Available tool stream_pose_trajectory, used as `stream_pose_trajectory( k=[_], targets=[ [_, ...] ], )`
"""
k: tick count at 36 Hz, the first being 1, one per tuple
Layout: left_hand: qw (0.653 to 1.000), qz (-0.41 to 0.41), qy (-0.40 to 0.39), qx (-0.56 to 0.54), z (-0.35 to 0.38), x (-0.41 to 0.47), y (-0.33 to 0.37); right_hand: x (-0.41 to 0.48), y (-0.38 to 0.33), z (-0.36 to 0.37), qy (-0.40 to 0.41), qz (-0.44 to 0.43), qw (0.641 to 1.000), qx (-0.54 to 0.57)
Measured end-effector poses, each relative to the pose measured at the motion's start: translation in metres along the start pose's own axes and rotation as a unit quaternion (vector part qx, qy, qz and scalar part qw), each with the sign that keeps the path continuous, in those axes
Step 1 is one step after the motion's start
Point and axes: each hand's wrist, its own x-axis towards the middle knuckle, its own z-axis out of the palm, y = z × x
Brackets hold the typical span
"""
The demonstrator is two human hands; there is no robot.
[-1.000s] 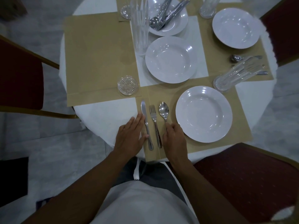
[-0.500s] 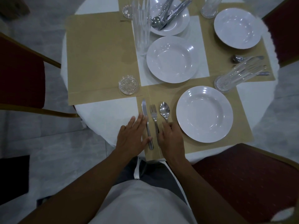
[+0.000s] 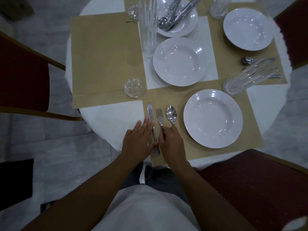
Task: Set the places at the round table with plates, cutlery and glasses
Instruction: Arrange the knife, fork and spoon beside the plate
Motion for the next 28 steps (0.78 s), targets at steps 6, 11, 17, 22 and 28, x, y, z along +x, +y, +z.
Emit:
stream_pose_trajectory(
  k=[6,11,17,22,28],
  targets=[
    [1.000,0.004,0.000,0.003,0.000,0.000,-0.001,0.000,0.000,-0.002,0.019,-0.033,0.999,-0.011],
    [1.000,0.006,-0.001,0.006,0.000,0.001,-0.001,-0.005,0.001,-0.005,0.091,-0.024,0.996,0.005],
    [1.000,0.007,-0.001,0.004,-0.001,0.000,-0.002,-0.014,0.017,-0.013,0.137,0.014,0.990,0.004],
    [1.000,0.008,0.002,-0.007,-0.003,0.000,-0.001,-0.022,0.022,-0.016,0.124,0.016,0.992,-0.033],
    [1.000,-0.001,0.008,-0.020,-0.007,-0.001,0.001,-0.019,0.023,-0.013,0.117,0.032,0.991,-0.058]
  ],
)
